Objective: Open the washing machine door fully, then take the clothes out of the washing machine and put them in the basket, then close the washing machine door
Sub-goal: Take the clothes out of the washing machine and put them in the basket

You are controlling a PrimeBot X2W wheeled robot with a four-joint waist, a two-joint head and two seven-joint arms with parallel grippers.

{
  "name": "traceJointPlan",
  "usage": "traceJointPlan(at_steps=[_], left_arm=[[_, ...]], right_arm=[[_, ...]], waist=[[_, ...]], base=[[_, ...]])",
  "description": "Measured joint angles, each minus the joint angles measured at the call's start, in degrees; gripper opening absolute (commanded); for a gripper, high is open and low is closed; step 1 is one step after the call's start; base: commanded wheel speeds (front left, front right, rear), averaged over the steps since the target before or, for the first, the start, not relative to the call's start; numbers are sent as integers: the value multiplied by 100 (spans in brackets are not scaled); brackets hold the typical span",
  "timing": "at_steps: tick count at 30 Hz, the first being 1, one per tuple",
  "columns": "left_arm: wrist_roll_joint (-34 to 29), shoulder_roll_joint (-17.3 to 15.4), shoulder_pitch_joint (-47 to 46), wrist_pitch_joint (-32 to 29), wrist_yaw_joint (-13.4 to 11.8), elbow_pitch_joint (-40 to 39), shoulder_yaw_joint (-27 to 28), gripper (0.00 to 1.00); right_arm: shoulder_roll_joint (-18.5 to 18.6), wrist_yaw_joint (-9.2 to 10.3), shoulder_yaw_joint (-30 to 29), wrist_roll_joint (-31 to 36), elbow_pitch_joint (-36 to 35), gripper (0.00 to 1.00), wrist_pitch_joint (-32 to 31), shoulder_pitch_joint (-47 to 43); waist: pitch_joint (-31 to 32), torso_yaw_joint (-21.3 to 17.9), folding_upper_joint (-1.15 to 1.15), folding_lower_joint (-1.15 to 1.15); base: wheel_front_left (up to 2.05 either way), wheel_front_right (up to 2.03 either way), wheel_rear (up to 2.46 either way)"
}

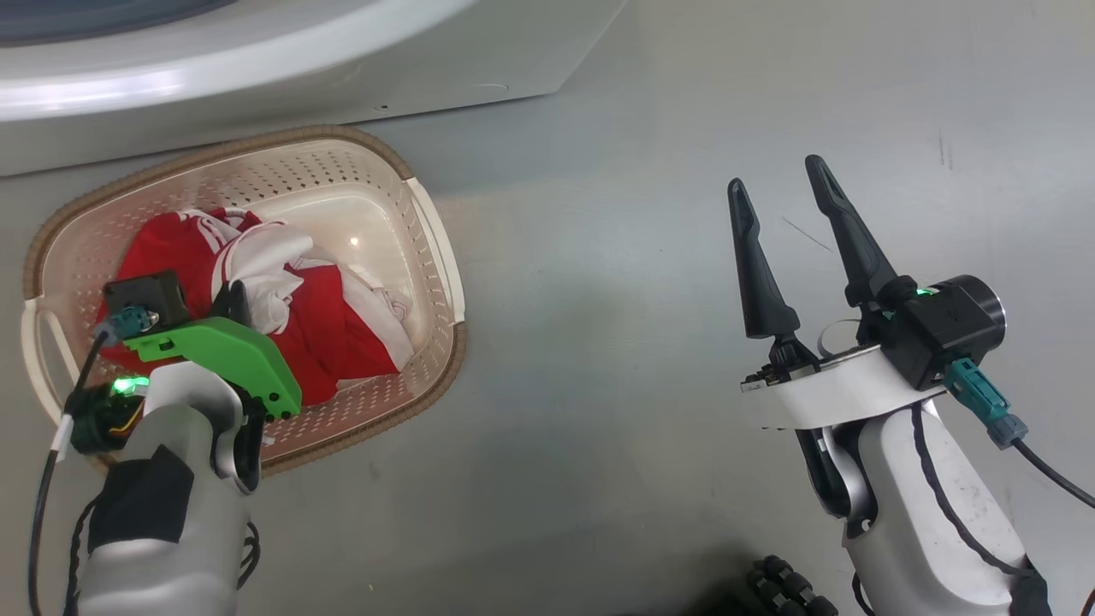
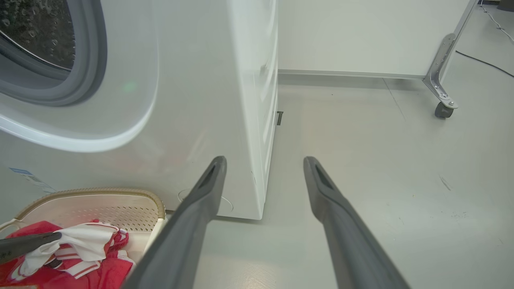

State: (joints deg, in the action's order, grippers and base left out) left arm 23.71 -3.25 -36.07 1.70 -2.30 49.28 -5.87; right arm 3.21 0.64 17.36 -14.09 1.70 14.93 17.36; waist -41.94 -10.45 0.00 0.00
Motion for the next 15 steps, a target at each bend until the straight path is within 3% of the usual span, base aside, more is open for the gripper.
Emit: traceJointPlan(at_steps=[15], left_arm=[[13,11,-23,1205,169,132,80,100]], right_arm=[[-2,-4,-64,-52,244,100,0,11]], waist=[[558,68,0,0]], base=[[0,0,0]])
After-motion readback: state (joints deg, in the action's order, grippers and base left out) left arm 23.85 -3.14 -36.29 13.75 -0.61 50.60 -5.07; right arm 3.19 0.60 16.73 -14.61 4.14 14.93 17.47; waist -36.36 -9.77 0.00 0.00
